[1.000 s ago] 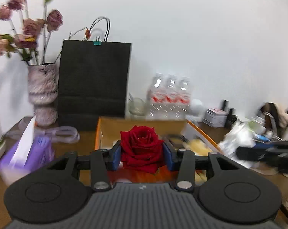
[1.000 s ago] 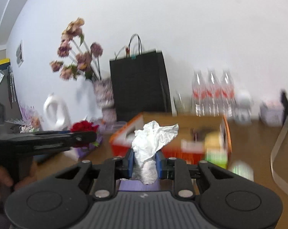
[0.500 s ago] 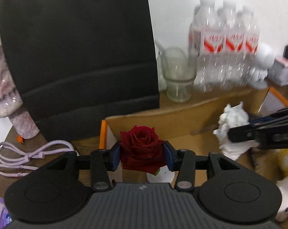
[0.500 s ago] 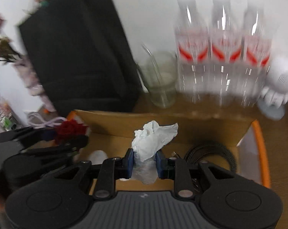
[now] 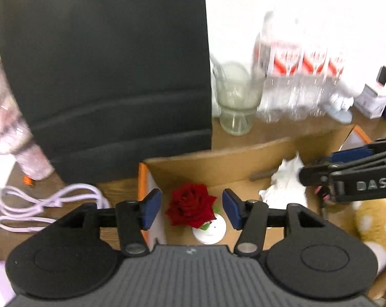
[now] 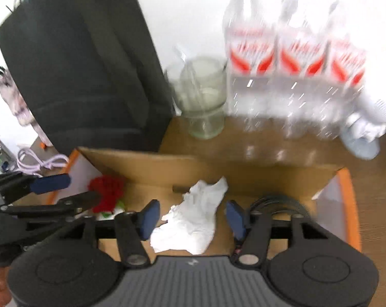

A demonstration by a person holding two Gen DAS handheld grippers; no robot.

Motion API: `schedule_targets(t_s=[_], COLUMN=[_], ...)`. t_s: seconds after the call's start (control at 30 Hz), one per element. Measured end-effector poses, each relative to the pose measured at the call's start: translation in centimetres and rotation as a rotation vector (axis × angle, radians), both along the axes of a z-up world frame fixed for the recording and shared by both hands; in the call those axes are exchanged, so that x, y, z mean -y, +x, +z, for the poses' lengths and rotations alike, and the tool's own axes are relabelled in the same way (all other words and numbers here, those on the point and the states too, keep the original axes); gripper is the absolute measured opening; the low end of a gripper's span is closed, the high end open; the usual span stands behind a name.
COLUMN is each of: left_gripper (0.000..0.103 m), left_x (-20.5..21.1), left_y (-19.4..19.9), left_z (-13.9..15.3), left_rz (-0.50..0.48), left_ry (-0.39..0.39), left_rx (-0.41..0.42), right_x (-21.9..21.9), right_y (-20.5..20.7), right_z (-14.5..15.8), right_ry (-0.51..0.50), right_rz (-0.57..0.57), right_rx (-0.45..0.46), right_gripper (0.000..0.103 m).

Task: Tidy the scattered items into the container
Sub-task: 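Place the tissue and red rose into the box and open both tools, then withdraw both tools from the box back toward the remaining items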

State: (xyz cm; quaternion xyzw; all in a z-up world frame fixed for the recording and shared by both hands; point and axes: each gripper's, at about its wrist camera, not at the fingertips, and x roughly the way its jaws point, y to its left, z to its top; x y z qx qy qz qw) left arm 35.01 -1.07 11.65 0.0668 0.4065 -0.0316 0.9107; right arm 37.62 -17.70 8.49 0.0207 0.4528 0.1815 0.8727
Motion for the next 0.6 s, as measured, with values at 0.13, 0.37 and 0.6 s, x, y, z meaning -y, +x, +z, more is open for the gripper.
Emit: schedule_targets(t_s=[0.13,0.37,0.6], left_gripper=[0.071,0.083,0.089], left_x=[-1.4,-3.1,-1.5], left_y=[-2.5,-8.2,-15.5], left_z=[4.4,8.8,10.0], left_rz=[0.073,0.141,0.152], left_ry=[-0.053,-0.095,-0.056], left_rx=[-0.025,-0.022,0.191], right_x=[1.1,4.3,4.4], right_y=[-1.8,-8.1,-14.7], right_z=[4.0,9.2,10.8], right_ry=[-0.1,-0.189,-0.168], right_rz=[0.01,-0.028,-0.015], right_rx=[-0.047,-0.039,0.086], right_gripper=[0.074,0.085,0.088])
